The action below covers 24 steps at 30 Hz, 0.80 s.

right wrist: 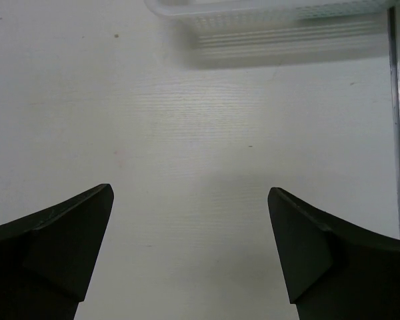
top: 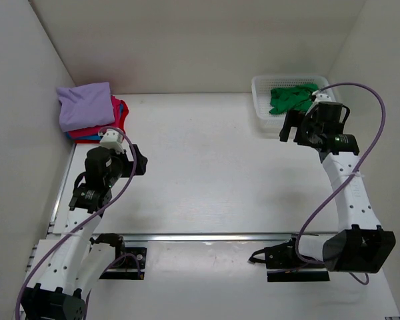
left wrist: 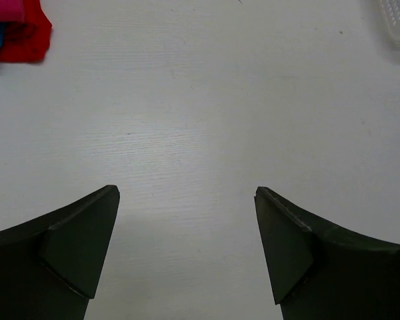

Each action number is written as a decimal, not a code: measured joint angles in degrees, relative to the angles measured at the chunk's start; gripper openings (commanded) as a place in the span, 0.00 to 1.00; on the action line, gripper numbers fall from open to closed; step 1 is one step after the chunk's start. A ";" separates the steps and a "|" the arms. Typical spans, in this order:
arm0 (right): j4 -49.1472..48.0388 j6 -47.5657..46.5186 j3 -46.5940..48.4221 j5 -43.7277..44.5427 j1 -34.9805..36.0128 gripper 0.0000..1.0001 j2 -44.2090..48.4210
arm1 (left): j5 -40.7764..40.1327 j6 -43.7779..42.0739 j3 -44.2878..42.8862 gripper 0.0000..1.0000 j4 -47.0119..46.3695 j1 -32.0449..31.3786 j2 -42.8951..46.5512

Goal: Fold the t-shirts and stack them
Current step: Grab crumpled tshirt from bin with the right arm

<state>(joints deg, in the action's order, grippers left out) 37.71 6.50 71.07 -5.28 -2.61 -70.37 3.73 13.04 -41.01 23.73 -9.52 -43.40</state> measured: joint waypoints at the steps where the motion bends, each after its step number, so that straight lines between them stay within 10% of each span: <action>1: -0.02 -0.35 -0.15 0.48 0.85 0.99 1.14 | 0.20 0.11 0.15 0.95 0.00 -0.04 0.00; 11: -2.19 -2.05 11.98 2.40 -3.21 0.95 -3.23 | 0.57 -0.44 -1.18 0.97 0.44 -0.44 -2.73; 15: -1.75 -6.19 39.08 6.49 -5.70 0.00 -26.12 | -0.11 -1.33 -2.99 0.99 0.57 -0.35 -4.70; 24: 0.61 -8.55 63.87 9.49 -5.09 0.72 -62.73 | -2.05 -2.93 -3.06 0.98 -0.50 0.76 -8.31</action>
<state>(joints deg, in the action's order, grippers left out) 38.33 -2.04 134.93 4.21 -7.70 -133.10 1.67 10.11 -44.07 23.22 -8.75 -51.70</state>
